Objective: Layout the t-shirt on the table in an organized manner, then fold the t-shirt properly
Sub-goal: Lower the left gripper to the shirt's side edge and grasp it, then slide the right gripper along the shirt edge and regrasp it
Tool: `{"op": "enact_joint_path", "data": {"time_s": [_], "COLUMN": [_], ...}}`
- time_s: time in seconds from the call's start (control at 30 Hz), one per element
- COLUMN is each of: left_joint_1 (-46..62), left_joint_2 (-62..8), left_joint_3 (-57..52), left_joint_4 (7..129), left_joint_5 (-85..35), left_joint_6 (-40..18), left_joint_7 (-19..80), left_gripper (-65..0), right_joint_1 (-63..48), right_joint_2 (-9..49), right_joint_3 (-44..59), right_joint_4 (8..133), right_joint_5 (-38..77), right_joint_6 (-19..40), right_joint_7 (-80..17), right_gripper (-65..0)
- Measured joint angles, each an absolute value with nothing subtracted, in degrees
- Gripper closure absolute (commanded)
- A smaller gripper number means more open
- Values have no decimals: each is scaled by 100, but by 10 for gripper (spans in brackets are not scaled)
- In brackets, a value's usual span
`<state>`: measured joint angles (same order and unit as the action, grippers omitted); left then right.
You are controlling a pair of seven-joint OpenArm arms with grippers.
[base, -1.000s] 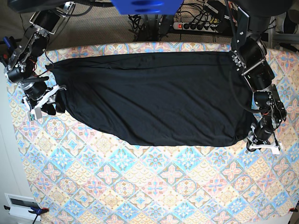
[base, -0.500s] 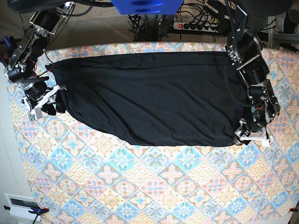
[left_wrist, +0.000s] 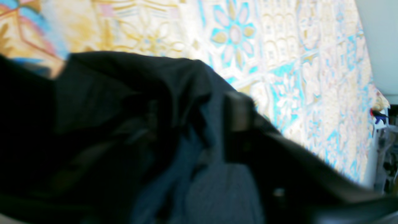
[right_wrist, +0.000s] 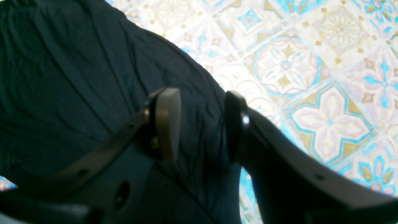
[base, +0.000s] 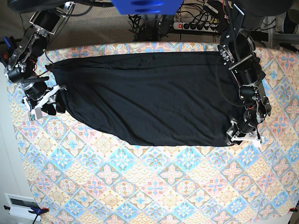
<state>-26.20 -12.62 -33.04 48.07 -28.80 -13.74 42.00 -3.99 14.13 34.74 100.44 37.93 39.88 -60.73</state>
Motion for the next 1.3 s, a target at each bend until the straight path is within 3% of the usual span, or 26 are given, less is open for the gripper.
{"op": "enact_joint_path", "data": {"time_s": [0.1,0.5,0.67,0.97,1.13,1.3], "left_joint_1": [-2635,-2648,-2650,-2635,-2622,-2427], "left_joint_2": [-1428,-1715,-1669,-1684,-1745,-1916], "left_joint_3": [-3297,-3304,-3249,-2923,-3033,-3444], "left_joint_4": [4810,5599,5610,5610,5607,5621], "left_joint_5": [-2947,-2886,-2672,-2097,-1900,-1614], "left_joint_6": [-1376,-1396,-1400,-1415,-1424,-1393], "left_joint_7": [4200,4571,4700,4637,4663,4657], "left_gripper": [0,-2,-48,-193,-219,-219], "right_joint_1": [-401,-408,-405,-91,910,1074], "right_joint_2": [1415,1413,1431,1428,1424,1452], "right_joint_3": [3474,3459,2978,2449,1752,1470], "right_joint_4": [10044,10042,10040,9810,9432,8938], "right_joint_5": [3793,3793,3767,2703,2740,1981], "right_joint_6": [3988,3988,3988,3986,3992,3988], "right_joint_7": [-6073,-6097,-6075,-6095,-5793,-5920], "right_gripper": [-227,-227,-229,-229,-230,-230]}}
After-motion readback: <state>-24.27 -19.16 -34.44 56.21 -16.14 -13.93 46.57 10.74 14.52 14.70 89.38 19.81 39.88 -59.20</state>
